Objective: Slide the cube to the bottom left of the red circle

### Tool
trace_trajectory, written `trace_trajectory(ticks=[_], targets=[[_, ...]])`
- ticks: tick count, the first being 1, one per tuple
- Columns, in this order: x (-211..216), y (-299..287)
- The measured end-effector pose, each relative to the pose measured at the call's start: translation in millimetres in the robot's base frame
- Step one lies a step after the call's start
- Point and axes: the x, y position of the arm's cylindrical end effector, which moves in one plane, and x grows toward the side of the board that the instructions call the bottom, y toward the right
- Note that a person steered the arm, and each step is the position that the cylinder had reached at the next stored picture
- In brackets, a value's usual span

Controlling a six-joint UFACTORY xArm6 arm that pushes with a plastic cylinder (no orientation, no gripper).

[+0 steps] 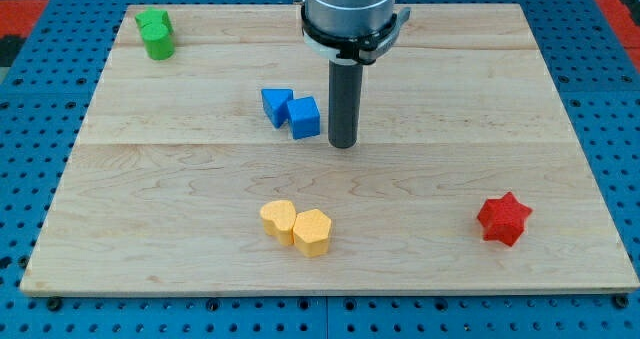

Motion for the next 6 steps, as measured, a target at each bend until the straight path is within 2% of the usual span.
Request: trace_trajectory(ticks=[1,2,3,4,5,6], targets=[[-13,-80],[-52,-79],[-61,-52],[-127,-60],[-168,-93],[-120,-91]])
